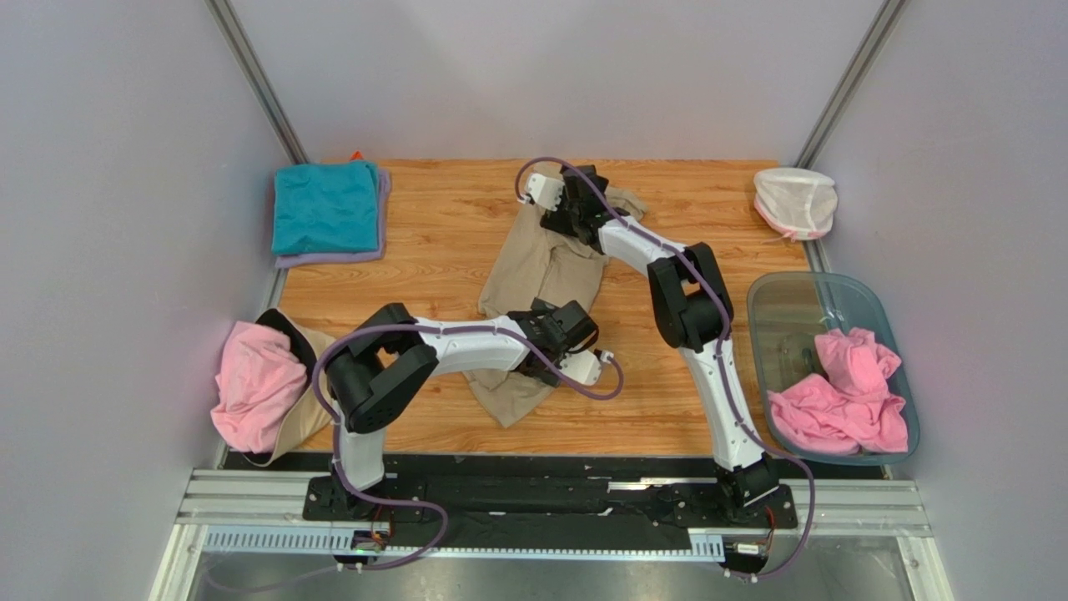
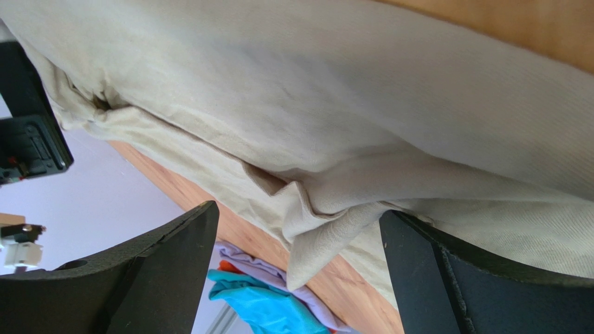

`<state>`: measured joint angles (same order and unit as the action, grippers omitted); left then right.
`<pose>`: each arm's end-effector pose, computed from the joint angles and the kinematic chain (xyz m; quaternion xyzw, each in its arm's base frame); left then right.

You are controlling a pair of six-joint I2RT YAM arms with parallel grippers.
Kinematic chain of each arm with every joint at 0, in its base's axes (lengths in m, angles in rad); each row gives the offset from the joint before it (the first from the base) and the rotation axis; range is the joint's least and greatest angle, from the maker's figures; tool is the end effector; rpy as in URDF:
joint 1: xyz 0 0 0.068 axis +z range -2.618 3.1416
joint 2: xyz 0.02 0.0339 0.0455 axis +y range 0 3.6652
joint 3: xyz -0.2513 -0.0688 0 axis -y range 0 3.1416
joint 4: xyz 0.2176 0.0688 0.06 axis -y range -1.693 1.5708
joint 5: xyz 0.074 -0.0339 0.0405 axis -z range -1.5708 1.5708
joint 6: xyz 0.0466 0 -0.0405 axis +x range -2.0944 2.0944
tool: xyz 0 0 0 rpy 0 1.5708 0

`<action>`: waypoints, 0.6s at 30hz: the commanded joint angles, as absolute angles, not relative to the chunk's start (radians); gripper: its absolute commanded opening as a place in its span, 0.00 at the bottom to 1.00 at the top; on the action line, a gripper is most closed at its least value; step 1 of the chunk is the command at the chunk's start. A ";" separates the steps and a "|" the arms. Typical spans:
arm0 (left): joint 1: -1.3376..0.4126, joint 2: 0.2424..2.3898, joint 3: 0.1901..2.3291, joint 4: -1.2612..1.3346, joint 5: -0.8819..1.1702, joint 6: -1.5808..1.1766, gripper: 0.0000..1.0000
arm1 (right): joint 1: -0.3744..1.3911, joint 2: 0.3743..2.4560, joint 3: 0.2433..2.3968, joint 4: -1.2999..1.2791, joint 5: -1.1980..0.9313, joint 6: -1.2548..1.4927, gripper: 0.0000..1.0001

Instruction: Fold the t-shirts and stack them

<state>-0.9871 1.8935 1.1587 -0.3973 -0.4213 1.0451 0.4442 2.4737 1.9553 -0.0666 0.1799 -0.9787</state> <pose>0.2093 -0.2823 0.1450 0.7874 0.5414 0.2102 0.2068 0.4875 0.2228 0.1473 -0.5407 0.6923 -0.2008 0.4336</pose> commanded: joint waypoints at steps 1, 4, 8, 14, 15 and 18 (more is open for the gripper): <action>-1.057 1.927 1.184 -0.508 -0.393 0.937 0.96 | 0.466 2.545 2.032 -0.107 0.120 -0.954 0.92; -1.092 1.945 1.229 -0.561 -0.397 0.896 0.96 | 0.480 2.572 2.068 -0.104 0.118 -0.972 0.92; -1.127 1.942 1.262 -0.586 -0.391 0.864 0.96 | 0.486 2.603 2.108 -0.097 0.115 -0.991 0.93; -1.161 1.962 1.325 -0.624 -0.379 0.825 0.96 | 0.494 2.609 2.122 -0.101 0.091 -0.991 0.93; -1.169 1.963 1.333 -0.626 -0.382 0.816 0.96 | 0.494 2.608 2.118 -0.101 0.089 -0.992 0.93; -1.181 1.965 1.353 -0.637 -0.394 0.798 0.96 | 0.500 2.602 2.105 -0.095 0.086 -0.992 0.93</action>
